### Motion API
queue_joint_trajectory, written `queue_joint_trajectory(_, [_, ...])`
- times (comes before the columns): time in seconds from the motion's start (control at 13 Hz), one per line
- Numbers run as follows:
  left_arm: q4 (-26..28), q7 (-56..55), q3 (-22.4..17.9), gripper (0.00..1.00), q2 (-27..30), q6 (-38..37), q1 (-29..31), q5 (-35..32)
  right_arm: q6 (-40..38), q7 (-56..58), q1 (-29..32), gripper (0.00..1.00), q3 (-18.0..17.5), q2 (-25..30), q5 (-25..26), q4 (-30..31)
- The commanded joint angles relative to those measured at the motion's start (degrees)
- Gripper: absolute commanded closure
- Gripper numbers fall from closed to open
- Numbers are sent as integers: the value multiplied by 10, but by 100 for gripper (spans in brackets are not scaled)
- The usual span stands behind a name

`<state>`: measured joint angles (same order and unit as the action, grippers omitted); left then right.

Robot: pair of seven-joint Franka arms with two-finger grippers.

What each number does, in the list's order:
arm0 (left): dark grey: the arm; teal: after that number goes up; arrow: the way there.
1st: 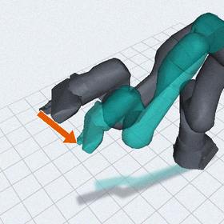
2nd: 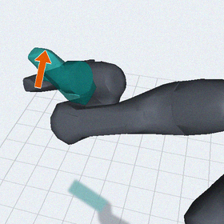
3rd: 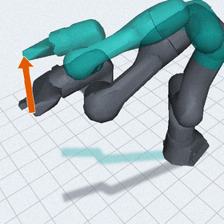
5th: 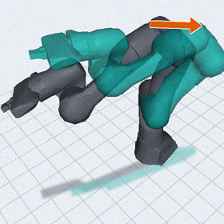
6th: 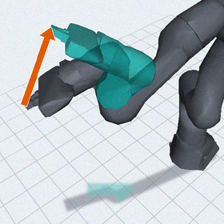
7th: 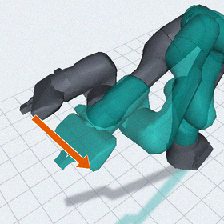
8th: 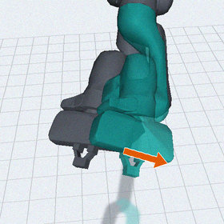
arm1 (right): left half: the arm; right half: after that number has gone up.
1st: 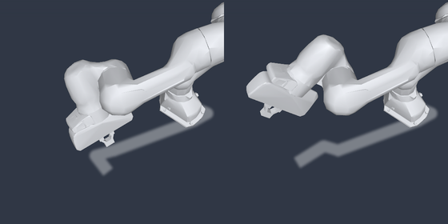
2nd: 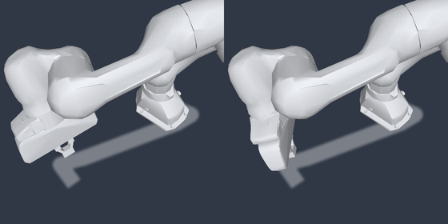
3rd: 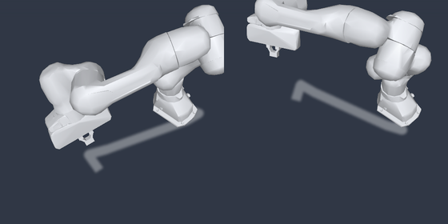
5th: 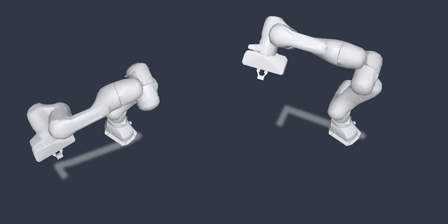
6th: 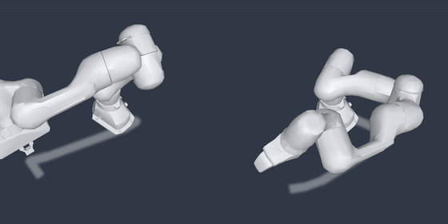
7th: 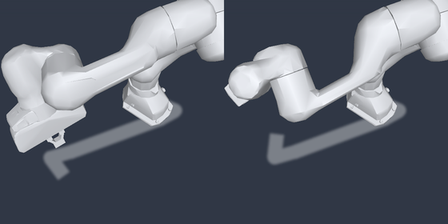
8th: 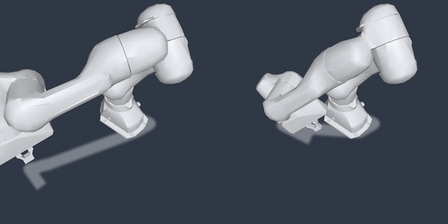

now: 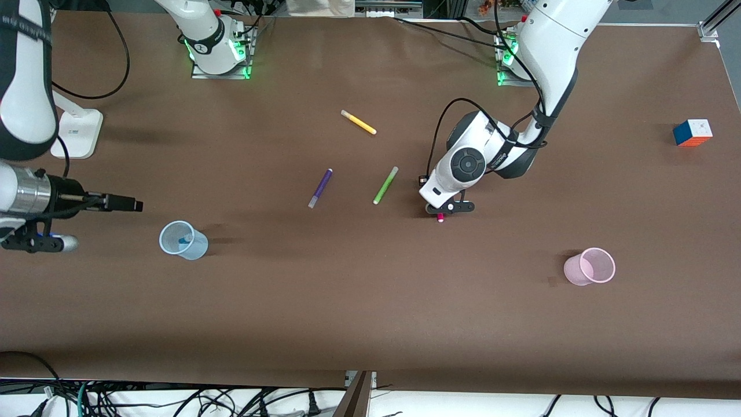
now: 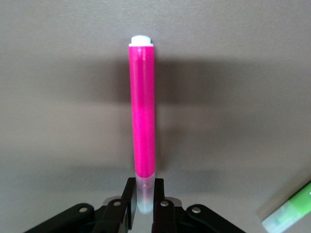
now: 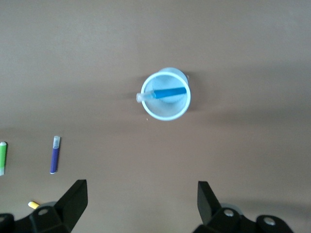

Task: Place pink and blue markers in matching cups
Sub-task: 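Carry the pink marker with the left gripper toward the pink cup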

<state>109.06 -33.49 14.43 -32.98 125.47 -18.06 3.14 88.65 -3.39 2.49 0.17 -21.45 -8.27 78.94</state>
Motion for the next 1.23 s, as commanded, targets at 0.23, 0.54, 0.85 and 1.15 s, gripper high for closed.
queue_joint_trajectory(0.23, [-169, 24, -12, 100, -9, -272, 36, 4, -1, -54, 5, 0, -21, 182, 72, 174])
queue_joint_trajectory(0.54, [-228, 183, -23, 100, -14, -403, 77, -121, 8, -53, 5, 0, -21, 215, 76, 175])
queue_joint_trajectory(0.85, [-242, 336, -49, 100, -25, -408, 94, -295, 5, -52, 7, 0, -18, 244, 88, 151])
queue_joint_trajectory(1.15, [-248, 500, -79, 100, -49, -431, 90, -481, -22, -53, 7, 0, -8, 239, 79, 145])
